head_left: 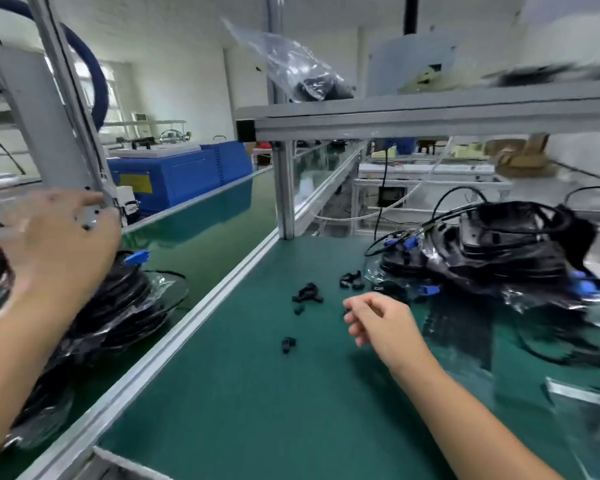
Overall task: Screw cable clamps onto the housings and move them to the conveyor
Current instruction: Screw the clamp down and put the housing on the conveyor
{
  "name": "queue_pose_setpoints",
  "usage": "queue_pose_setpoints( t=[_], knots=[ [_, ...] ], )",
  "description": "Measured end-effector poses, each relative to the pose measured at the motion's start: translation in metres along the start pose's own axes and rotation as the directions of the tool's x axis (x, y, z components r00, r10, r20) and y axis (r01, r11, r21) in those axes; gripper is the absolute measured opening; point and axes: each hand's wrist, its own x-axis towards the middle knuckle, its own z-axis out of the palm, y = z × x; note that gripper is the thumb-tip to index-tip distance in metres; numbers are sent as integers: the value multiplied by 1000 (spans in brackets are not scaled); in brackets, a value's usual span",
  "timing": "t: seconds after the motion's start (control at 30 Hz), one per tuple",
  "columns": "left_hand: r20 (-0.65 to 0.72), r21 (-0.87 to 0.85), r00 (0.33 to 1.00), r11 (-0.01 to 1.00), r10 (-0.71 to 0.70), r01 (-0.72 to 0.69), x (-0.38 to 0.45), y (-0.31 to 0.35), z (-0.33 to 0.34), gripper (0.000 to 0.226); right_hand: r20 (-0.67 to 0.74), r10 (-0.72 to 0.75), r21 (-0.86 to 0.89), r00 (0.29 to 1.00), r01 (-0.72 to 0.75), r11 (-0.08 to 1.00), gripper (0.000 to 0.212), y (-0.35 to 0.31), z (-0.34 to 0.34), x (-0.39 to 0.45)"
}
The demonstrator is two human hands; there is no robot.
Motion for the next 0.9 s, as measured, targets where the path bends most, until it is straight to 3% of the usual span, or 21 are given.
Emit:
queue_pose_setpoints(
  t=[0.1,0.17,0.27,0.47,0.57,0.63,0.73,0.9],
  knots=[
    [181,-258,973,962,144,-94,-37,73,40,25,-87,15,11,996,-14,1000,19,3,-39,-2],
    [377,-336,909,941,179,-46,-65,120,78,13,-123,36,27,992,-33,999,21,6,-59,-4],
    [570,-433,798,897,195,90,-89,173,136,17,-161,58,48,985,-51,998,20,9,-82,-6],
    [773,-538,595,725,220,431,-119,286,203,18,-258,35,153,965,5,988,17,4,-113,-3],
    [839,-513,491,641,234,571,-117,338,218,34,-303,74,232,950,-2,973,18,7,-121,-3],
    [885,-452,407,622,225,639,-113,366,225,60,-332,94,242,938,-12,970,22,10,-127,-4],
    [927,-367,322,650,194,665,-109,395,238,99,-384,110,286,917,5,958,28,11,-135,-3],
    [925,-345,300,849,235,399,-107,416,257,90,-391,118,276,913,-6,961,29,12,-136,-2]
  ],
)
